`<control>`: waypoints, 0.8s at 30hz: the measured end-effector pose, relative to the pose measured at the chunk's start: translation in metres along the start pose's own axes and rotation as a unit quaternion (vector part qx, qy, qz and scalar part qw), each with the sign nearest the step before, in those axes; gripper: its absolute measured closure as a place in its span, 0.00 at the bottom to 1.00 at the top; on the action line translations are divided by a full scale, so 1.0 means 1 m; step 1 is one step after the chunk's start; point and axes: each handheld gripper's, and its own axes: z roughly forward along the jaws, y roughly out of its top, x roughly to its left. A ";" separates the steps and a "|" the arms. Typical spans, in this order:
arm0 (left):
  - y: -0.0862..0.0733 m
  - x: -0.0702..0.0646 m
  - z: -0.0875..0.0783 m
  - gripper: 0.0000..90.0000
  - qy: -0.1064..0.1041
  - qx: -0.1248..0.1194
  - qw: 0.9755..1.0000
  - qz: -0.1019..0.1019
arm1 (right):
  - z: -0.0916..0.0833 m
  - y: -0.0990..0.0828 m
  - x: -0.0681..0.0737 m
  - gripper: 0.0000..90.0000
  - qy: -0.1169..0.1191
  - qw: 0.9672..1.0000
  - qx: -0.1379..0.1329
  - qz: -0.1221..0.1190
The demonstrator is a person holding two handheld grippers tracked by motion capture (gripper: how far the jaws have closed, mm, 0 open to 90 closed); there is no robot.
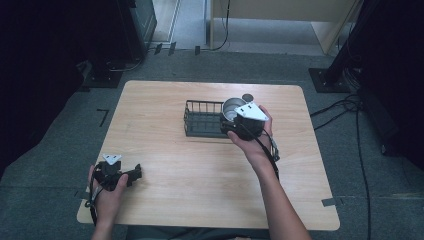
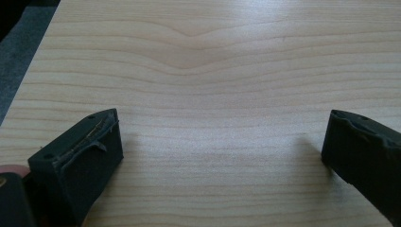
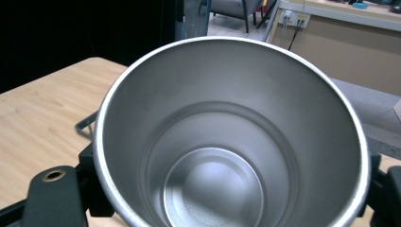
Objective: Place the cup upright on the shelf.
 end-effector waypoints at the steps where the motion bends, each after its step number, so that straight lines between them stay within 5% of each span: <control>1: 0.000 0.000 0.000 0.00 0.000 0.000 1.000 0.000 | 0.002 0.001 -0.001 0.20 -0.002 1.000 -0.001 0.001; 10: 0.000 0.000 0.000 0.00 0.000 0.001 1.000 0.000 | 0.027 0.010 -0.006 0.20 -0.014 1.000 -0.003 0.005; 24: 0.000 0.000 0.000 0.00 0.000 0.001 1.000 0.000 | 0.069 -0.003 -0.010 0.20 -0.018 0.999 0.035 0.021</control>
